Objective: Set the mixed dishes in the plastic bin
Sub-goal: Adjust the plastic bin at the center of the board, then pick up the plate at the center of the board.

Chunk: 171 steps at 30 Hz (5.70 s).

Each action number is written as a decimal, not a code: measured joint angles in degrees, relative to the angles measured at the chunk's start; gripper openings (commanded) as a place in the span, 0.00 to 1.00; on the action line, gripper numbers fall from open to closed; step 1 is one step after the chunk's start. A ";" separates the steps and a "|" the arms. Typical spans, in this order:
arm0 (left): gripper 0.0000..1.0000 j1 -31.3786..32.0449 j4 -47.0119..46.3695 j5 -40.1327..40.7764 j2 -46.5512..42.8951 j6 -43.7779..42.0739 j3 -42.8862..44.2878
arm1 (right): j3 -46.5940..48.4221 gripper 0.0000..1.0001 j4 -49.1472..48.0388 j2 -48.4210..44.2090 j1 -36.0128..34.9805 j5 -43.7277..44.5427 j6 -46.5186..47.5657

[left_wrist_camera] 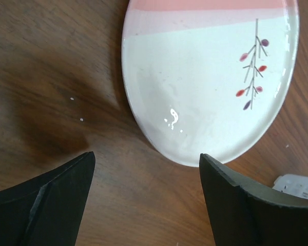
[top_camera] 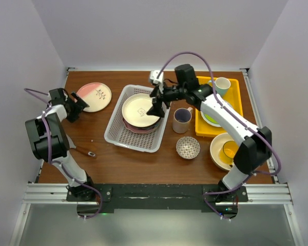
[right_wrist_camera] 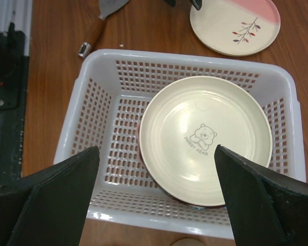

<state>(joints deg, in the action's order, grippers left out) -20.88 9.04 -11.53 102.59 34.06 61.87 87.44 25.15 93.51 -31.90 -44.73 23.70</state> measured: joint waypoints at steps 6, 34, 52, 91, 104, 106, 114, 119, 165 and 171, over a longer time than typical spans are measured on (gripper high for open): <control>0.80 -0.04 2.58 0.66 3.82 0.85 3.54 | 8.55 0.98 5.27 8.20 -6.21 7.21 4.79; 0.00 -0.31 -0.35 4.26 9.57 5.81 7.74 | 30.49 0.98 0.79 31.12 -28.63 37.00 14.29; 0.00 -5.73 4.15 1.09 -6.64 4.44 -6.47 | 43.71 0.98 -21.40 55.08 -33.77 50.42 18.99; 0.50 -10.71 9.73 -2.34 -25.94 3.74 -16.46 | 49.94 0.00 -42.62 68.59 -39.71 62.97 32.70; 0.80 -13.60 13.00 -5.35 -30.97 5.35 -7.72 | 46.23 0.00 -37.44 64.72 -38.95 60.57 31.26; 0.81 -13.60 14.53 -5.16 -30.95 5.33 -4.98 | 46.23 0.00 -35.93 63.89 -38.71 59.76 30.51; 0.82 -13.66 19.30 -4.74 -30.18 5.49 2.64 | 48.30 0.00 -30.16 61.24 -38.18 57.24 26.08; 0.83 -13.97 21.62 -4.70 -29.88 5.90 3.93 | 51.25 0.00 -28.35 60.92 -38.05 55.84 24.63; 0.93 -15.06 13.88 -23.37 -30.56 10.05 -0.70 | 42.40 0.00 -4.50 27.71 -33.38 49.48 27.10; 1.00 -12.70 8.13 -27.69 -29.83 9.94 -3.61 | 33.79 0.00 -0.72 21.66 -32.70 50.82 30.99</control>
<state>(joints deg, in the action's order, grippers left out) -33.58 17.17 -39.22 72.75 44.01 58.26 121.23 24.43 115.18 -64.60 6.09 54.70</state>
